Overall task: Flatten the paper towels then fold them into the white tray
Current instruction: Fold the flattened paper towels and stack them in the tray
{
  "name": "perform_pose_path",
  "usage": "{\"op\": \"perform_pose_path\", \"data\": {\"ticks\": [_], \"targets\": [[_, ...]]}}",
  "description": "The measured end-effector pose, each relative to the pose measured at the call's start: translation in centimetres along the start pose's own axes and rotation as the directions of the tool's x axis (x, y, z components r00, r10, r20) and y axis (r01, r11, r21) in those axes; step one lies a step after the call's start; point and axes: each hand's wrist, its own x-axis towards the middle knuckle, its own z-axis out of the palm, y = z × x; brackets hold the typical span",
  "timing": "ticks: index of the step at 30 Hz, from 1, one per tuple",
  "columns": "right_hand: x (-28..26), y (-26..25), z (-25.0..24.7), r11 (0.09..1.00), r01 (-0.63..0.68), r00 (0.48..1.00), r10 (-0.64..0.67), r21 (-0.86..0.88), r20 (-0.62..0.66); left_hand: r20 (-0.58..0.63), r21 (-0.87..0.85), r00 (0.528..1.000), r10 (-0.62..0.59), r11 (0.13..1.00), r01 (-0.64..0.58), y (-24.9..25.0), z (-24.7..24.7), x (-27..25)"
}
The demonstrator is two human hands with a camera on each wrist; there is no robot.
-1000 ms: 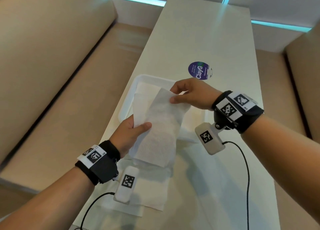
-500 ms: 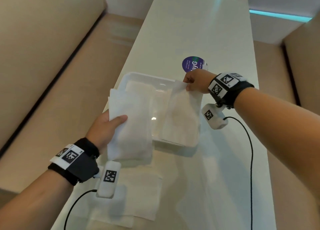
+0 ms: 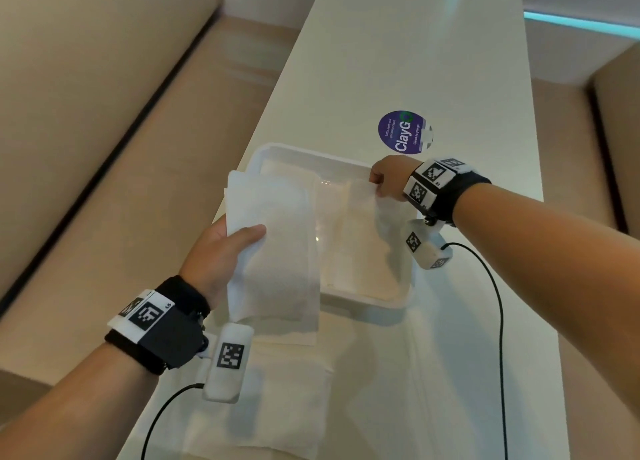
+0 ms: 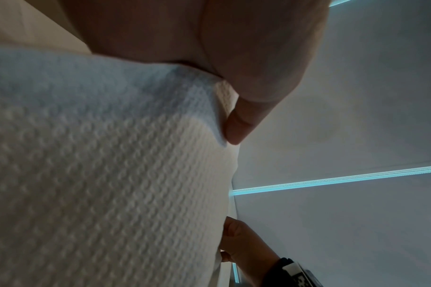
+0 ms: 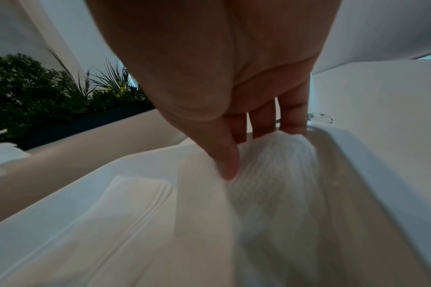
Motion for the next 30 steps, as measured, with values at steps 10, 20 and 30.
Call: {"op": "perform_pose_path", "data": {"ticks": [10,20,30], "targets": [[-4.5,-2.9,-0.6,0.99,0.053,0.968,-0.019,0.132,-0.251,0.041,-0.076,0.998,0.055,0.996,-0.052,0.8,0.2,-0.5],[-10.4,-9.3,3.2,0.655,0.241,0.97,-0.137,0.716,-0.201,0.102,-0.189,0.969,0.226,0.961,-0.204,1.6,2.0,-1.2],[-11.7,-9.0,3.9,0.676,0.276,0.961,-0.211,0.683,-0.179,-0.046,-0.249,0.983,0.179,0.951,-0.185,2.1,1.0,-2.2]]}}
